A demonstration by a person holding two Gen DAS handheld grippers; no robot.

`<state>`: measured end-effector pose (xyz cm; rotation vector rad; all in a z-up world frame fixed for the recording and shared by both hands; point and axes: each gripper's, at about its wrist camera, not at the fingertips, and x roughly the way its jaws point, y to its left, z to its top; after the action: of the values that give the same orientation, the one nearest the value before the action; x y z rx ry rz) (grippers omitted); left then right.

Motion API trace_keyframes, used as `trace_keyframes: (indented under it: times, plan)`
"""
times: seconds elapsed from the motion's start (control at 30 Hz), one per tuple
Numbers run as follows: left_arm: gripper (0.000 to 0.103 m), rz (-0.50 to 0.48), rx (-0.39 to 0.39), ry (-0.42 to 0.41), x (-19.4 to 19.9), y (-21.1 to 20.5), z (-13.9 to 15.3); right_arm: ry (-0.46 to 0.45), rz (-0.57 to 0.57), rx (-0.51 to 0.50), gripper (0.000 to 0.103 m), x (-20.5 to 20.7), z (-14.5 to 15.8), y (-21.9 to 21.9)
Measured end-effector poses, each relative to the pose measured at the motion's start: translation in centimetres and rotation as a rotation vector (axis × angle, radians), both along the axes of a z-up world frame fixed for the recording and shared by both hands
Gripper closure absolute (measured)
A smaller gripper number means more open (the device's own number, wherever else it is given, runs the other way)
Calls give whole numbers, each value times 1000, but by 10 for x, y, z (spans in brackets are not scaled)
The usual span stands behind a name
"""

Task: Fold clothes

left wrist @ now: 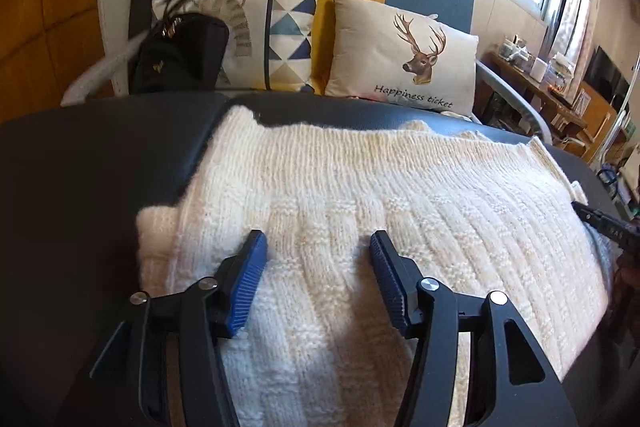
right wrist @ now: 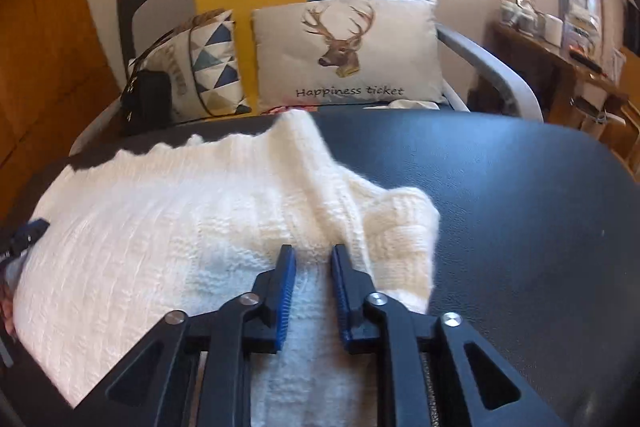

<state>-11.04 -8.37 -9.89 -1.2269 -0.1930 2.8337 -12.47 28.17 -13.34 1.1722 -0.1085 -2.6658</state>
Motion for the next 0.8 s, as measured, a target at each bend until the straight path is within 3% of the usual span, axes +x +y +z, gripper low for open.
trace_keyframes:
  times: [0.13,0.27,0.4,0.57,0.63,0.7,0.77,0.8]
  plan:
    - [43,-13,-66,0,4,9,8,-18,20,22,88,-2,9,-2]
    - [43,-32,-141,55,25,16,27,85,-4,-121,78,24,50,18]
    - [43,-46,-188,98,45,16,33,42,47,4,78,50,56,14]
    - [43,-66,-262,-18,29,14,9,32,200,95,78,66,37,-17]
    - [37,-78,-242,7,30,5,6,11,237,174,78,65,21,-26]
    - [19,-86,-259,1,28,-2,1,-15,236,220,78,61,3,-22]
    - [9,-68,-249,-22,23,-14,1,-6,220,118,78,58,-2,-5]
    - [9,-63,-201,-47,20,-22,2,-24,204,66,78,56,-2,1]
